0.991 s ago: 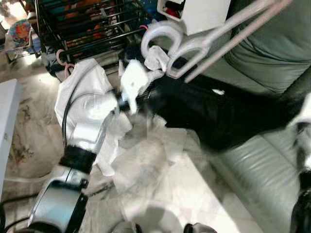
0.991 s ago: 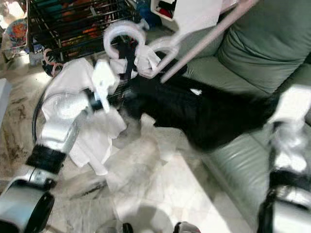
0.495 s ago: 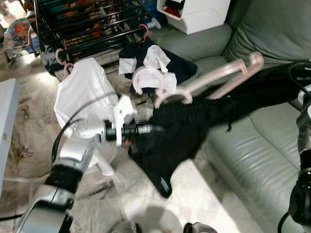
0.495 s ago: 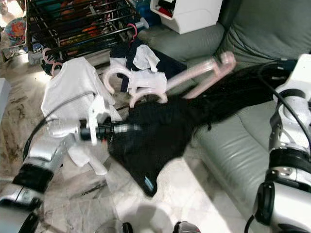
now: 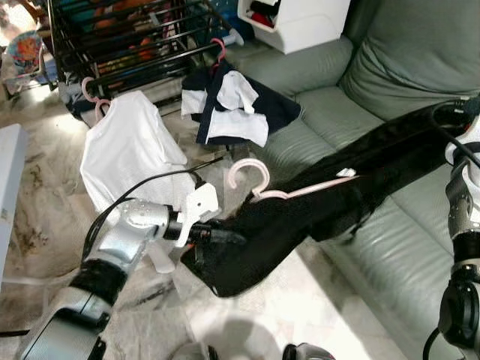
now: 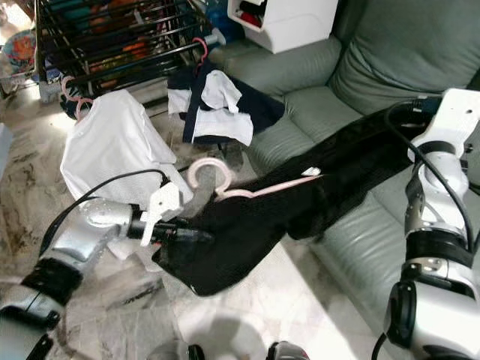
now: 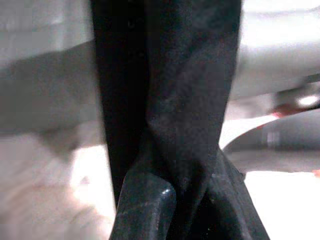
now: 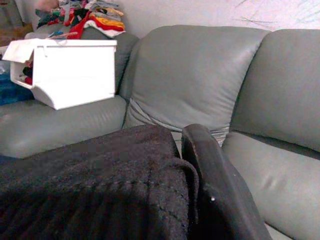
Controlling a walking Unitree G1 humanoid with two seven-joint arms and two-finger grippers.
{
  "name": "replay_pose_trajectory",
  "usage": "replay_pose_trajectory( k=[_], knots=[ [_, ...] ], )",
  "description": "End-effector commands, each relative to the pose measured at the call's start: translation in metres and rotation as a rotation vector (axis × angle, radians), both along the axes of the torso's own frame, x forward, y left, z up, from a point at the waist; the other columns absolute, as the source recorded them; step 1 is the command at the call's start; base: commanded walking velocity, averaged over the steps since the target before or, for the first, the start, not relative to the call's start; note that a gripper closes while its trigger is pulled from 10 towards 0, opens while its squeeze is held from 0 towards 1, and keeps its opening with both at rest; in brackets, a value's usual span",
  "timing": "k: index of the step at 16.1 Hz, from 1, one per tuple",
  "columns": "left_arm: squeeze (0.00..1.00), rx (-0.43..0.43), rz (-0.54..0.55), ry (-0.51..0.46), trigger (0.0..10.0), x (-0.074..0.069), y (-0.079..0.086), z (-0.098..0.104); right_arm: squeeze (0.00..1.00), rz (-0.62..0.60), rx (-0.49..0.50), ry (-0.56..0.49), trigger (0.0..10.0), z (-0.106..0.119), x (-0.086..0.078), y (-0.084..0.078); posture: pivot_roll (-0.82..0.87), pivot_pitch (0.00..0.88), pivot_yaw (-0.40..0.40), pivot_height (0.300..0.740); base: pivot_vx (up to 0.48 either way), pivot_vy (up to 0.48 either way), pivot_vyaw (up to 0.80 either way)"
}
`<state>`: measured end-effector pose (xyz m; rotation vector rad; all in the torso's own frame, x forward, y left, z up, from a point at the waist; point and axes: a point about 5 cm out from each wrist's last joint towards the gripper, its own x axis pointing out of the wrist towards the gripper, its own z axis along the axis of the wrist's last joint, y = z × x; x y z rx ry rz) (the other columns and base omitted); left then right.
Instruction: Hang hanger
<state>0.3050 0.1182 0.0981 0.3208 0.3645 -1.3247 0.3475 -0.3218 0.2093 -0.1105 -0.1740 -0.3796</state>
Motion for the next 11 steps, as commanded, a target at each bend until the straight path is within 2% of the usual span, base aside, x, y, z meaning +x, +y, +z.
replay_pose_trajectory(
  k=[1,3,5,8,9,11],
  knots=[
    [0.0,0.092,0.129,-0.056,0.0,0.011,0.013,-0.007,0.0,-0.006,0.006,-0.068,0.0,0.018,0.001,-0.003,-0.09,0.024,0.072,0.74,0.0,0.0,0.0],
    [0.0,0.02,0.297,-0.123,0.0,0.027,0.006,0.0,0.0,0.018,0.001,-0.063,0.0,0.016,0.004,0.003,-0.09,0.023,0.071,0.74,0.0,0.0,0.0],
    [0.0,-0.05,0.37,-0.137,0.0,0.033,0.001,0.003,0.0,0.035,0.007,-0.057,0.0,0.014,0.006,0.007,-0.09,0.022,0.069,0.74,0.0,0.0,0.0],
    [0.0,-0.015,0.381,-0.145,0.0,0.03,-0.008,-0.008,0.0,0.076,0.017,-0.043,0.0,0.008,0.01,0.019,-0.09,0.022,0.068,0.74,0.0,0.0,0.0],
    [0.0,-0.028,0.376,-0.136,0.0,0.025,-0.022,-0.014,0.0,0.104,0.02,-0.039,0.0,0.005,0.013,0.029,-0.09,0.022,0.068,0.74,0.0,0.0,0.0],
    [0.0,-0.017,0.439,-0.115,0.0,0.024,-0.039,-0.021,0.0,0.134,0.044,-0.04,0.0,0.0,0.016,0.043,-0.09,0.022,0.068,0.74,0.0,0.0,0.0]
  ],
)
